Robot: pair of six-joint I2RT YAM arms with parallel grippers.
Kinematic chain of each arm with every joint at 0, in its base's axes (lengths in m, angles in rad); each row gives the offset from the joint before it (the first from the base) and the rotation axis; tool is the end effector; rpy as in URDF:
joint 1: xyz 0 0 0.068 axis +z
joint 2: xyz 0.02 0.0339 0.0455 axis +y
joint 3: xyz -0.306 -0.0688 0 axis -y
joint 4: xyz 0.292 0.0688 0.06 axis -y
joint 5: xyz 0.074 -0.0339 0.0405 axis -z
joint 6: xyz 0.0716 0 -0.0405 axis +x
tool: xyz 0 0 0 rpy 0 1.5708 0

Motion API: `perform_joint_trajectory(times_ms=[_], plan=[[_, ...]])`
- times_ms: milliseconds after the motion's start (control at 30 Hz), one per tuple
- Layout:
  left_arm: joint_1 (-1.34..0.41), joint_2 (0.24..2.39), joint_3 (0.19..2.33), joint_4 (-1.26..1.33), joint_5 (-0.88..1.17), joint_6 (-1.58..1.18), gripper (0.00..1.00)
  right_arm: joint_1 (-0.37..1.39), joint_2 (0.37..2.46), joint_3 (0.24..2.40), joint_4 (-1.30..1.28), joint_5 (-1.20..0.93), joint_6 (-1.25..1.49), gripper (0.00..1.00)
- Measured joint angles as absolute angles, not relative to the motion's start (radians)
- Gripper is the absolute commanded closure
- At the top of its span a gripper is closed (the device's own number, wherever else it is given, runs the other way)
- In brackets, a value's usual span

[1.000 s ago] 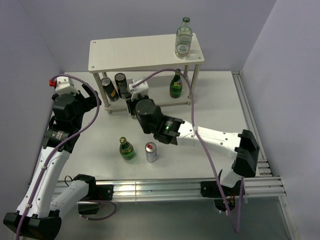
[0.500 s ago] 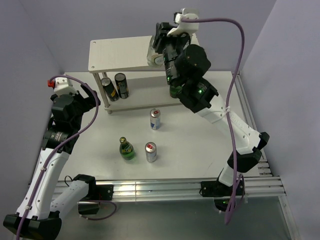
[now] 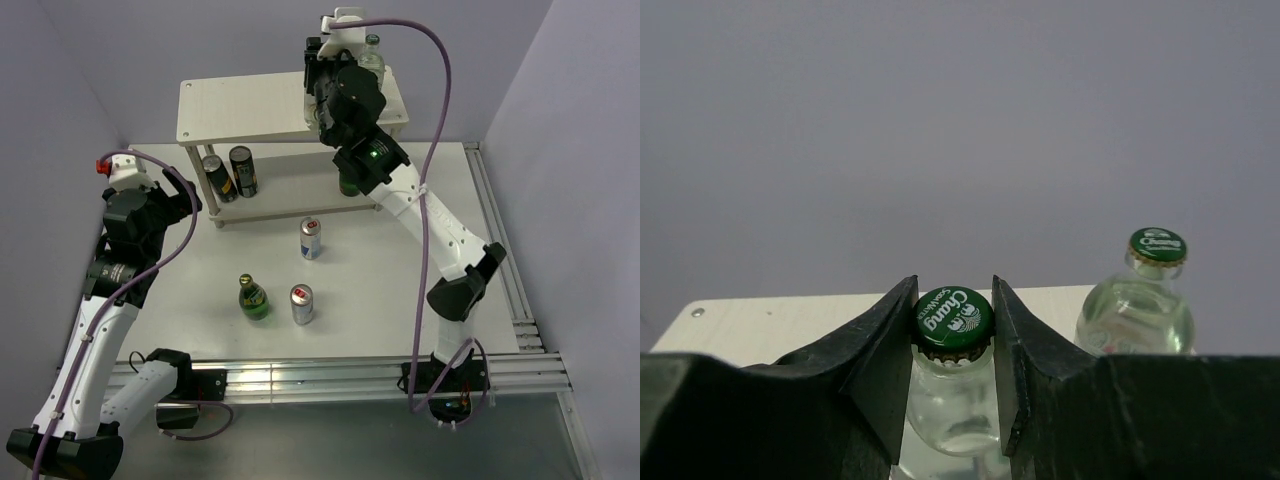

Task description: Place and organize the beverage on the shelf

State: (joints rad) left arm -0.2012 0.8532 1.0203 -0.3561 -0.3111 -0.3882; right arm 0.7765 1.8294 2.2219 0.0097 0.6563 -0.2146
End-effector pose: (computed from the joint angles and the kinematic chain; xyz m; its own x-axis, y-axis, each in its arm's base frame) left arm 0.2360 -0.0258 0.4251 -0.1309 -0.3411 -0.9309 -0.1663 0.9332 -0.3186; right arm 0.3626 0.2950 0.6276 0.3058 0.0639 -0.9500 -0.0916 0.9951 0.0374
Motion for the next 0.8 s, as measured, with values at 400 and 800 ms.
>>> perform_joint_trajectory(times_ms=[400,800], plan=[[-0.201,0.854,1.020,-0.356,-0.311,-0.388,0.01,0.681,1.919,2.275,-0.010,0.598,-0.211,1.00],[-0.201,0.855,1.020,-0.356,-0.307,-0.389,0.01,0.619,1.931,2.270,-0.005,0.574,-0.175,0.95]])
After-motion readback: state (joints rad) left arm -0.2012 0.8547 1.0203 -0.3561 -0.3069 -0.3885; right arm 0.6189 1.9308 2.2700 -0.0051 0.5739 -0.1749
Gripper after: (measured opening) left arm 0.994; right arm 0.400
